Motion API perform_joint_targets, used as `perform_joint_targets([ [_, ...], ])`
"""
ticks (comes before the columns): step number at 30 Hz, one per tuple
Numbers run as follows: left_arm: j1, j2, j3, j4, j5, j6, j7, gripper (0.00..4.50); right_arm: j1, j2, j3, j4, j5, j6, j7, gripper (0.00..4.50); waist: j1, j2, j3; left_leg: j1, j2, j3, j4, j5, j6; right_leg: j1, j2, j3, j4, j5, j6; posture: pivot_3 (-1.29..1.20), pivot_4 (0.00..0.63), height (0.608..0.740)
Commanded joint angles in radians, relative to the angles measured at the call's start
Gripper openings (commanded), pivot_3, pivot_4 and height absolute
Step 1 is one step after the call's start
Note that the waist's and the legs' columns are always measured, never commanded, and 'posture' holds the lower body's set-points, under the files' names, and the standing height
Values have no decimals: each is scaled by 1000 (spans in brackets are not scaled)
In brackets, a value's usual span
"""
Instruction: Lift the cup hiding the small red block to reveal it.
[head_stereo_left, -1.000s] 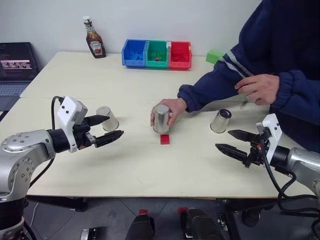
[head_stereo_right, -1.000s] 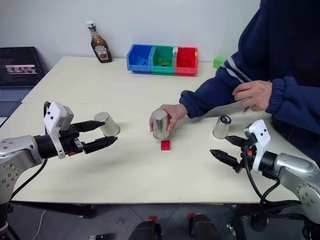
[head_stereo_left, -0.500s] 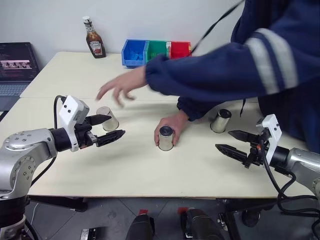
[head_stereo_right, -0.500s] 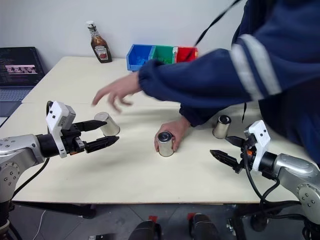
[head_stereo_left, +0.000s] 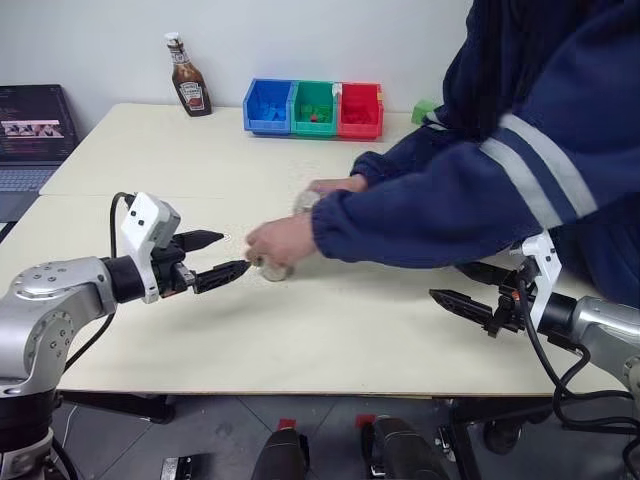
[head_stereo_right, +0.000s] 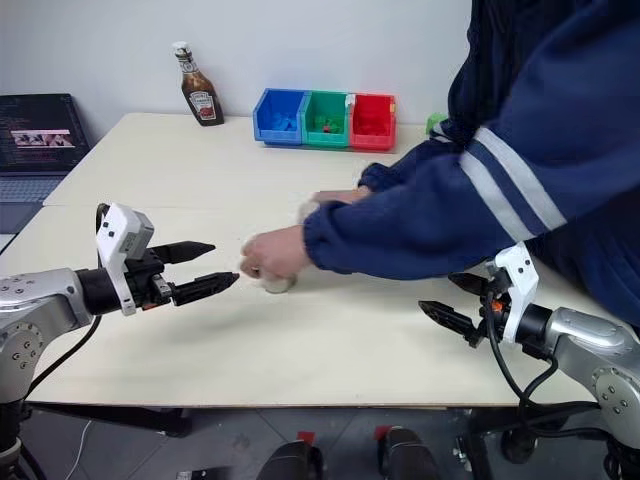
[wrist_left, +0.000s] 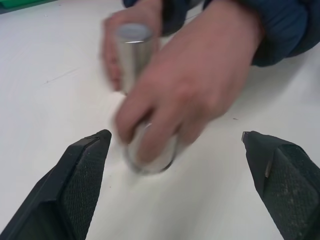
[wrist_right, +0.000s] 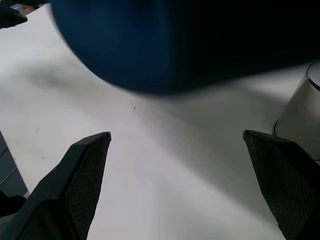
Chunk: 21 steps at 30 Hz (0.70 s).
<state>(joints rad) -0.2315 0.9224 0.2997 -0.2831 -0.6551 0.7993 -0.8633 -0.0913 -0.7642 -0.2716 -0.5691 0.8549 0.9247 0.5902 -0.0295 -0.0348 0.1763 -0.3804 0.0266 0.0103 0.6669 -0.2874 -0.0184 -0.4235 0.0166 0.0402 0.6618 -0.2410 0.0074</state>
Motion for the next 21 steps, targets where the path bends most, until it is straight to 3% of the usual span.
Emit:
perform_joint_targets([
  [1,-10,6,13,-20,1,-20,-4,4477,-1,-10,-17,-32,9,-22,12,4500,0,0,0,0,0,0,0,0,0,0,0,0,0,0,0,0,150,740],
  [14,1,10,28,-13,12,-32,0,4477,-4,-12,-9,-33,8,-22,20,4500,0,0,0,0,0,0,0,0,0,0,0,0,0,0,0,0,150,740],
  [21,71,14,112,-20,23,-33,30,4477,-6,-32,-28,-47,36,-12,49,4500,-1,0,0,0,0,0,0,0,0,0,0,0,0,0,0,0,150,740],
])
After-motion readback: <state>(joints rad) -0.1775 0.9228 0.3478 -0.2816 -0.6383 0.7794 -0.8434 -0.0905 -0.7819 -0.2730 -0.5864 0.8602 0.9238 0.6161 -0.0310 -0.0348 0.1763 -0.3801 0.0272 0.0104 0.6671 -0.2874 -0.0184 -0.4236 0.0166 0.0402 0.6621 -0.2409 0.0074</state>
